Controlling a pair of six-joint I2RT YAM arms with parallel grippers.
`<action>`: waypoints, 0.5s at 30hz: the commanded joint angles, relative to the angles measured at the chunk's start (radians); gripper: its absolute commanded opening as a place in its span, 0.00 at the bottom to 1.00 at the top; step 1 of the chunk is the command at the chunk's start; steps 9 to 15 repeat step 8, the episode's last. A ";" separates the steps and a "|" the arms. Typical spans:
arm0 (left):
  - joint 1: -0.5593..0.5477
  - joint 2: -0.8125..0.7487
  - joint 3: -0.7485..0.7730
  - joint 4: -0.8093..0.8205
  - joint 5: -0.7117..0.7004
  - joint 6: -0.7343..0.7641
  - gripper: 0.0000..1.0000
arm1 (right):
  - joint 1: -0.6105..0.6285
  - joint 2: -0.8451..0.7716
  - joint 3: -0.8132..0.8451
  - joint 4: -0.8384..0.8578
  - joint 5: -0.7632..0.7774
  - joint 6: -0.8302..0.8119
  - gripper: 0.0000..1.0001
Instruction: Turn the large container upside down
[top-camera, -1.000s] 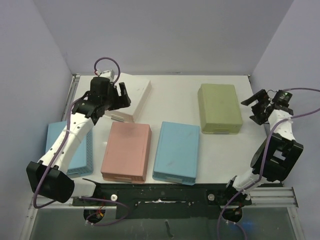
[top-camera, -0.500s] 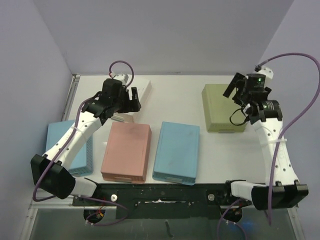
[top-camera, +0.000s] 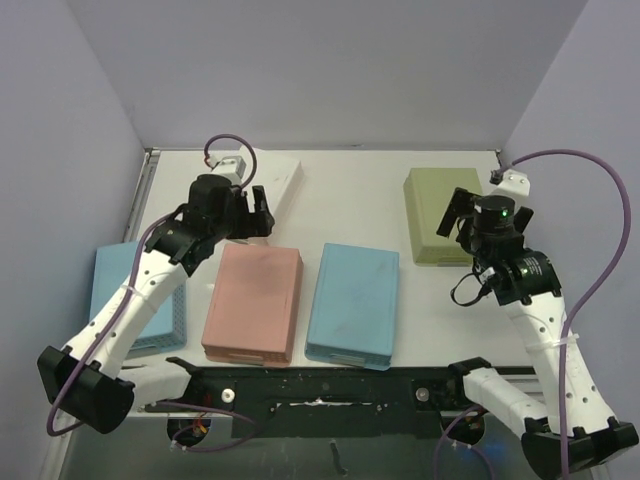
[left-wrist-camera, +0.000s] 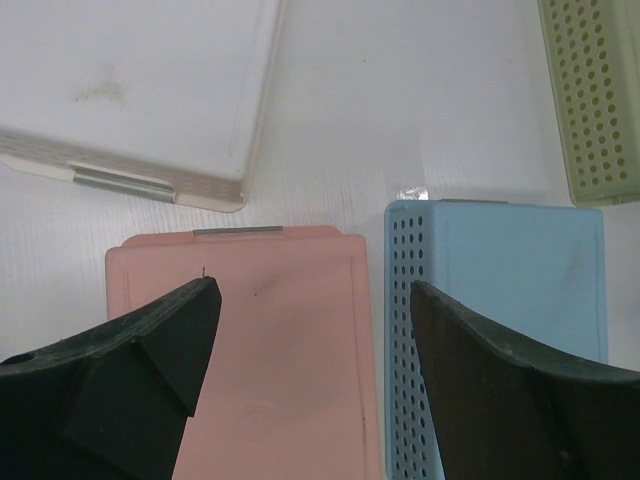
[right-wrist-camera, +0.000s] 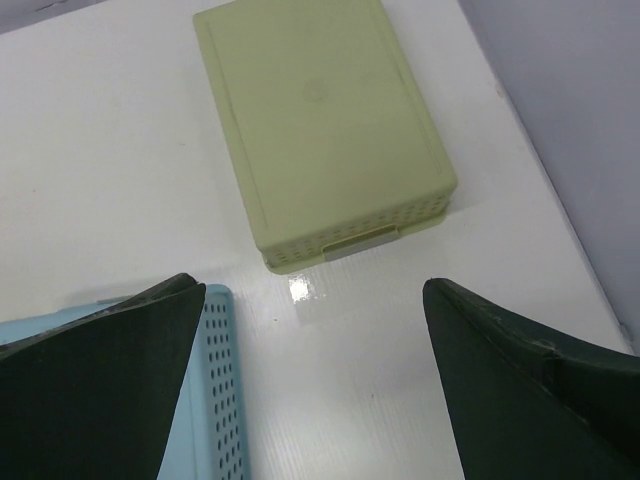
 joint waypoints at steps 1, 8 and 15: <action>-0.004 -0.035 -0.002 0.077 -0.049 0.001 0.77 | 0.004 -0.060 -0.009 -0.003 0.107 -0.014 0.98; -0.004 -0.061 -0.020 0.112 -0.047 0.019 0.77 | 0.004 -0.082 -0.055 -0.043 0.134 0.028 0.97; -0.004 -0.061 -0.020 0.112 -0.047 0.019 0.77 | 0.004 -0.082 -0.055 -0.043 0.134 0.028 0.97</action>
